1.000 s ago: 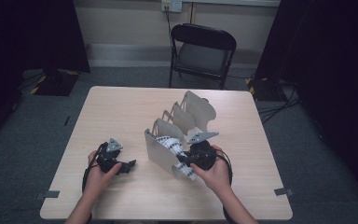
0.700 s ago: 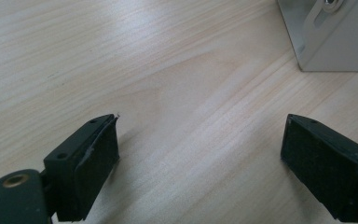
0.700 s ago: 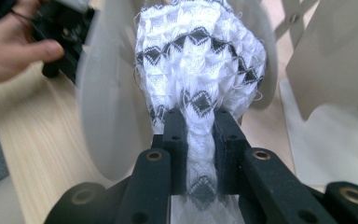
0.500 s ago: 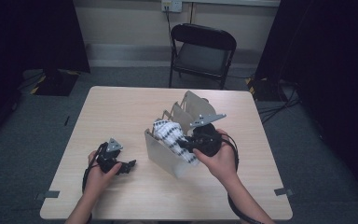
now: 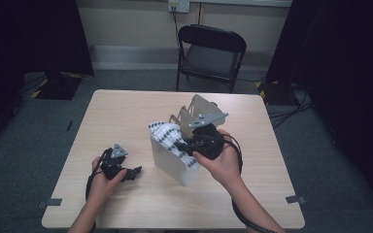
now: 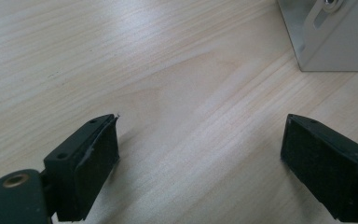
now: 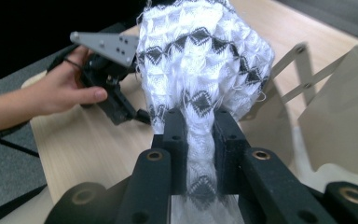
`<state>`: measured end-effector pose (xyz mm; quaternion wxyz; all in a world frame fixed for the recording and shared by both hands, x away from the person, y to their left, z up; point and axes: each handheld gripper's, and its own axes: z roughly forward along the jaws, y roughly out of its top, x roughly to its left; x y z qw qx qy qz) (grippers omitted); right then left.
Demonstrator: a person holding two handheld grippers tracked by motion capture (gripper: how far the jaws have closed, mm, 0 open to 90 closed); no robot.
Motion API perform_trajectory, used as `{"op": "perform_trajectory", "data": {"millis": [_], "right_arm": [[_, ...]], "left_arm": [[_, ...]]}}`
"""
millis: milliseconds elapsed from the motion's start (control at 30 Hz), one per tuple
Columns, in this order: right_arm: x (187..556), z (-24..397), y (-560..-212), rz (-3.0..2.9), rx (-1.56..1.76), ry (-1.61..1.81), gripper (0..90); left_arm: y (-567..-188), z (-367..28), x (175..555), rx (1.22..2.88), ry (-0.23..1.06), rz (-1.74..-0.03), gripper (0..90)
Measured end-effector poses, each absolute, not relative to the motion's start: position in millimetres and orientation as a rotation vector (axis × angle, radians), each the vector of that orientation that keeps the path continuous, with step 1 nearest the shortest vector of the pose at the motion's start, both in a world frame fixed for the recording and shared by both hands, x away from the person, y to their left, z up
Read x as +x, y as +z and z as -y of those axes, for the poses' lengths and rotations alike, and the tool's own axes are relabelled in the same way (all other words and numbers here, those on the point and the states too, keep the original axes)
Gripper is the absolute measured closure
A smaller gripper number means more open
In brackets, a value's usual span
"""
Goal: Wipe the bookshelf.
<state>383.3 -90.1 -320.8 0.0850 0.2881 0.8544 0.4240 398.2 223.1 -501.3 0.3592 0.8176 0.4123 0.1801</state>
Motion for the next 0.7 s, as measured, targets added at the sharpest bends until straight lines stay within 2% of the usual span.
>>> {"op": "perform_trajectory", "data": {"millis": [467,700], "right_arm": [[382.7,94.0,-352.9,-2.554,0.947,1.285,78.3],[387.4,91.1,-386.8,-2.603,0.999,1.234,78.3]], "left_arm": [[-501.4,-223.0,398.2,2.109,0.462,-1.062,11.0],[-501.4,-222.9,398.2,2.107,0.461,-1.063,11.0]]}}
